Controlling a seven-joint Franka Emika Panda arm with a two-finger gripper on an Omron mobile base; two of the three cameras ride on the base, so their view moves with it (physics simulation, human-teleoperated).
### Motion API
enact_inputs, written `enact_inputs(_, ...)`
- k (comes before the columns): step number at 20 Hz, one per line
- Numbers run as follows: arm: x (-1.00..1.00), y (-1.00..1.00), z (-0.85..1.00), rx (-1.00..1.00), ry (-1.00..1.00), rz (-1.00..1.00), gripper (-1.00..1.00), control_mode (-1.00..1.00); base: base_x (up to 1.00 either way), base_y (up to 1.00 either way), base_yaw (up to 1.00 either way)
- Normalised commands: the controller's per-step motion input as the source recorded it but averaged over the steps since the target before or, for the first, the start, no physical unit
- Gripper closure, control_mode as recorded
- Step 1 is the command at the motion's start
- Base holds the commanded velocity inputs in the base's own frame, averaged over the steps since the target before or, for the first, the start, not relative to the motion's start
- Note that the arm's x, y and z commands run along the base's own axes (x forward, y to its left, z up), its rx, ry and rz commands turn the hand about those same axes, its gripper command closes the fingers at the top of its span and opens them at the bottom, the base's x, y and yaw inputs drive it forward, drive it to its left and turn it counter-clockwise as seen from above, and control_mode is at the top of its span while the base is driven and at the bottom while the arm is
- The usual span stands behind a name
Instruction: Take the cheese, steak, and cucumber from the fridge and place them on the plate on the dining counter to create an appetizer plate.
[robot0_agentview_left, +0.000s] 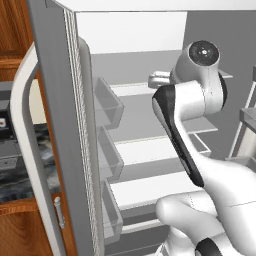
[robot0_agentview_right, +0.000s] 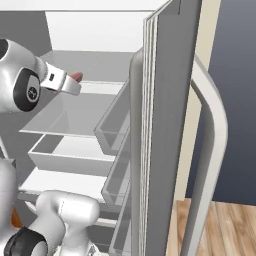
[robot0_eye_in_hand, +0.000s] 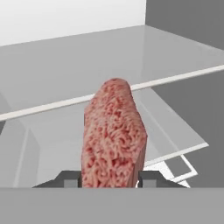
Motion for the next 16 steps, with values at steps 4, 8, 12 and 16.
enact_inputs(4,-0.55,0.00,0.00,0.00,0.00,0.00,1.00,-1.00,0.00,0.00,0.00)
enact_inputs(8,-0.60,-0.04,0.00,0.00,-0.02,0.00,1.00,-1.00,0.00,0.00,0.00)
enact_inputs(12,-0.63,-0.10,0.00,0.00,-0.05,0.00,1.00,-1.00,0.00,0.00,0.00)
enact_inputs(16,-0.37,-0.01,0.00,0.00,-0.02,0.00,1.00,1.00,-0.47,0.00,0.00)
